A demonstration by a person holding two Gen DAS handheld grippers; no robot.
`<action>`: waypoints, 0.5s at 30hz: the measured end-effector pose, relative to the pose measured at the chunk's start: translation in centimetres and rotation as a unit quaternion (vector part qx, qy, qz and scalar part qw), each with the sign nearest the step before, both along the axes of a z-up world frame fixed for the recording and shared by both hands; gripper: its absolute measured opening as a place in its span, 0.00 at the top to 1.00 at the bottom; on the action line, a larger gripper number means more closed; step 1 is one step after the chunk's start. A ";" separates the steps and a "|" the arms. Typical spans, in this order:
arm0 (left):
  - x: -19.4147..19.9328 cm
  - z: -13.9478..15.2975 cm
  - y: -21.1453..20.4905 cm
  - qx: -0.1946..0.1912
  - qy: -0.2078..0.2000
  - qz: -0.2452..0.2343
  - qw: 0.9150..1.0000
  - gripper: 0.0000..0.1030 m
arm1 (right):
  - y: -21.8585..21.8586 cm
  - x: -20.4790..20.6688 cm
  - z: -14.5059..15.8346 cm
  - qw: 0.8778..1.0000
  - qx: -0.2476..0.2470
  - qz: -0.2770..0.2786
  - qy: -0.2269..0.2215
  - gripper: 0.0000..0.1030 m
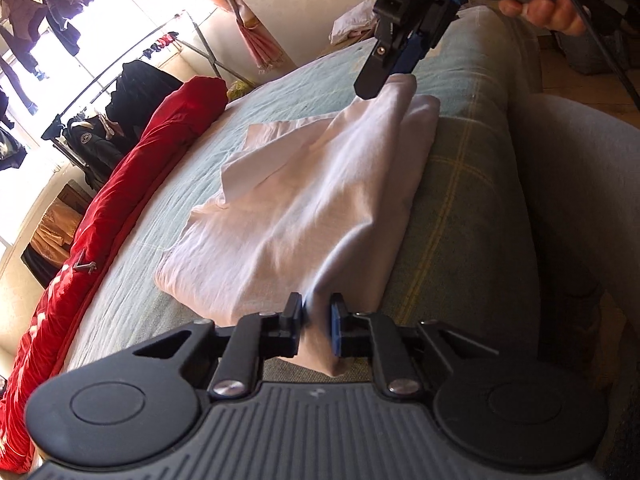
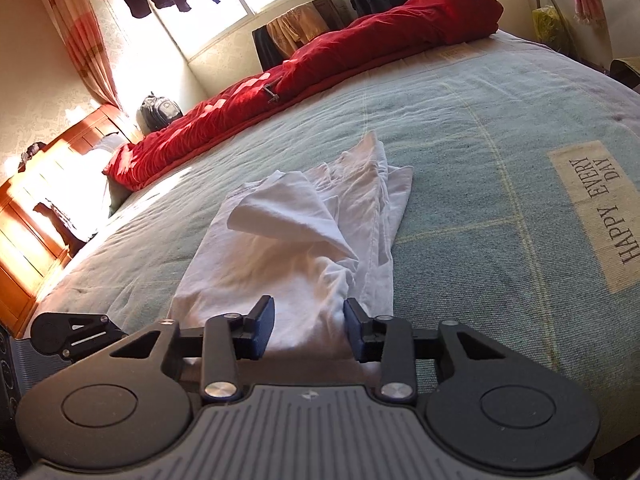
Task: Fold clothes
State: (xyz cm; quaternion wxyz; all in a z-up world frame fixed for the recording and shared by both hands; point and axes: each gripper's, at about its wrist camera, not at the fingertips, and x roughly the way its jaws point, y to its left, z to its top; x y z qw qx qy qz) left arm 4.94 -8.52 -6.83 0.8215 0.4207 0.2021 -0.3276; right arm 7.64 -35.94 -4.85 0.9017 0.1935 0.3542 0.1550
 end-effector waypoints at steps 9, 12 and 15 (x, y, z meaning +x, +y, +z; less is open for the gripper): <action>2.1 4.6 3.8 -0.136 0.146 0.022 0.980 0.81 | 0.1 0.7 3.1 0.996 -0.083 0.024 -0.027 0.71; 3.5 5.9 4.7 -0.208 0.156 0.061 0.964 0.75 | 2.9 2.5 4.6 0.984 -0.152 0.059 -0.067 0.49; 4.5 6.5 5.0 -0.254 0.154 0.088 0.951 0.72 | 6.3 5.0 3.9 0.965 -0.226 0.104 -0.085 0.40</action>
